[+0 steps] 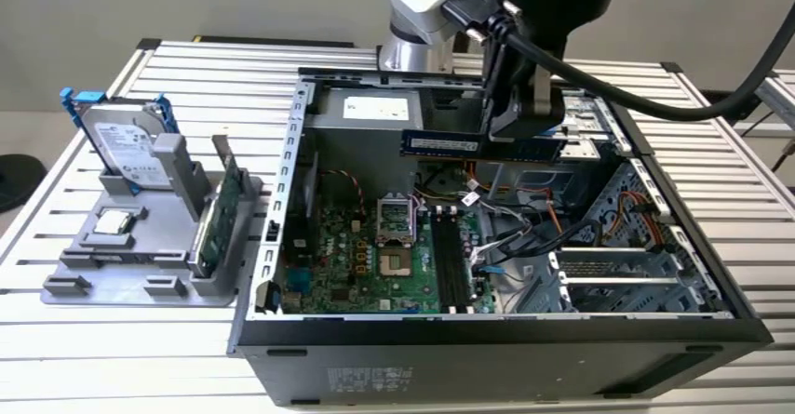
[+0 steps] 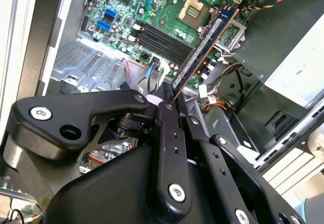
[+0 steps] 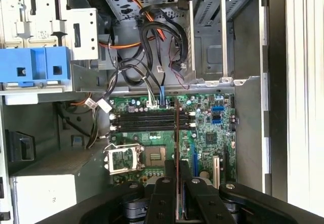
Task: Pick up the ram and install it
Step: 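Pick up the ram and move it above insertion slot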
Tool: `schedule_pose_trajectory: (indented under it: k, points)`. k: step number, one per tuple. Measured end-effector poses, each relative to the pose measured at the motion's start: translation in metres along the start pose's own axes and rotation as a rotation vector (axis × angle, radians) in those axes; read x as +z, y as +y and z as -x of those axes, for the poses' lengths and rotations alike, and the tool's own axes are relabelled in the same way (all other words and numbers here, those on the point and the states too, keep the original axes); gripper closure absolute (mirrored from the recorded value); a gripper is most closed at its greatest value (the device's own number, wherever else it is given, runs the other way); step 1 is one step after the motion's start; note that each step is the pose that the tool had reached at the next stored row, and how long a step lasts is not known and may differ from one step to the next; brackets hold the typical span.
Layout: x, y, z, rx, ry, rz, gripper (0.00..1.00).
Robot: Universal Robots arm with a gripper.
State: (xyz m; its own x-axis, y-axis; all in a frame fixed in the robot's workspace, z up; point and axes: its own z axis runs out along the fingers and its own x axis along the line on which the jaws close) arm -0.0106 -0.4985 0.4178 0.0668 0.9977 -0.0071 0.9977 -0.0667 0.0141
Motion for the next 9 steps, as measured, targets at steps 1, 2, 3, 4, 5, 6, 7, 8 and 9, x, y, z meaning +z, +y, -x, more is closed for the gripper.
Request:
schedule_pose_trajectory:
  k: [1, 2, 3, 4, 5, 6, 7, 8, 9]
  points:
    - [0.0000, 0.0008, 0.0000, 0.000, 0.0000, 0.0000, 1.00]
    - [0.0000, 0.0015, -0.0001, 0.000, -0.0001, 0.0000, 1.00]
    - [0.0000, 0.0022, -0.0002, 0.000, 0.0000, 0.0000, 1.00]
    - [0.0000, 0.0026, -0.0002, 0.000, 0.0000, 0.0000, 1.00]
    - [0.0000, 0.0030, -0.0002, 0.000, 0.0000, 0.0000, 1.00]
    - [0.0001, 0.0034, -0.0002, 0.000, 0.0000, 0.0000, 1.00]
    - [0.0001, 0.0039, -0.0003, 0.000, 0.0000, 0.0000, 1.00]
    - [0.0001, 0.0045, -0.0003, 0.000, 0.0000, 0.0000, 1.00]
    - [0.0001, 0.0051, -0.0004, 0.000, 0.0000, 0.0000, 1.00]
